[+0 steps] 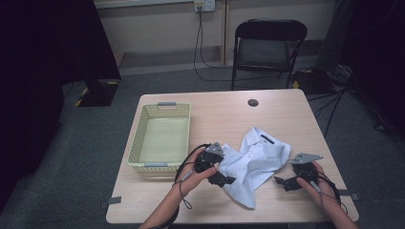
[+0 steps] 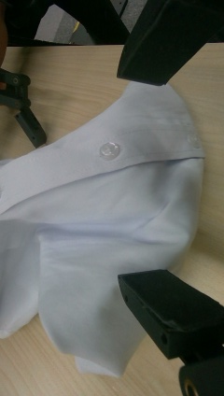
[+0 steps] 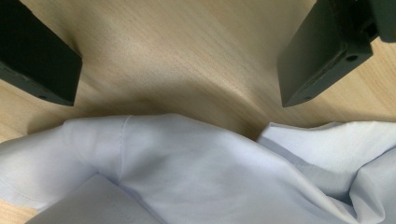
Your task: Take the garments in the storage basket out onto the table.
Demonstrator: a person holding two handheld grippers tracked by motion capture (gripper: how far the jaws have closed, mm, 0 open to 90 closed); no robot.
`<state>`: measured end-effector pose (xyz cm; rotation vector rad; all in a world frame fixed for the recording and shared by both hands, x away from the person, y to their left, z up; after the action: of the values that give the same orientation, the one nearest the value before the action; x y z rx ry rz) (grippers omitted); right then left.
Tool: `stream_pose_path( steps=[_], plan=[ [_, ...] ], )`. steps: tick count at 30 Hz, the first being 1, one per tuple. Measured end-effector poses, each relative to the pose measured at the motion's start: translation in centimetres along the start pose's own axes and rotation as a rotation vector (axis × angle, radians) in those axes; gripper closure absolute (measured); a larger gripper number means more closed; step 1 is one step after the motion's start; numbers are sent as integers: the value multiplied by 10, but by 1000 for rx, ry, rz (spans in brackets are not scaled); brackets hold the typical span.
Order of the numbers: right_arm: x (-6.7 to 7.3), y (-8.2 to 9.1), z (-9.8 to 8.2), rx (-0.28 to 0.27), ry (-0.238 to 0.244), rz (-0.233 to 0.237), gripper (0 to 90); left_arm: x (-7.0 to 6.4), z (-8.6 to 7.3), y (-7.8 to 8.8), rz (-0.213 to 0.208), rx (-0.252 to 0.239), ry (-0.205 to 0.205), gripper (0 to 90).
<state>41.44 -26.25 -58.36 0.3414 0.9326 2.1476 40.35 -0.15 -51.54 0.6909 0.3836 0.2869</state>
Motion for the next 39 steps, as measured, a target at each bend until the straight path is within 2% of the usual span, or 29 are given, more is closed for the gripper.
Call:
stream_pose_path(
  steps=[22,28,39],
  plan=[
    [0,0,0,0,0,0,0,4,-24,19,8,12,12,30],
    [0,0,0,0,0,0,0,4,-27,22,4,3,21,30],
    [0,0,0,0,0,0,0,5,-37,23,0,17,26,30]
  ],
)
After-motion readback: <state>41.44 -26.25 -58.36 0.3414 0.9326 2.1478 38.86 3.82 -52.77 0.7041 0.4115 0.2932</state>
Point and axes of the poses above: each handheld gripper's, and its own axes: y roughly backward along the jaws, z roughly out of its top, x roughly to its left, the point moved 8 cm from there along -y, roughly forward along the jaws, and after that the axes turned 3 degrees about y, right-handed, at the moved point
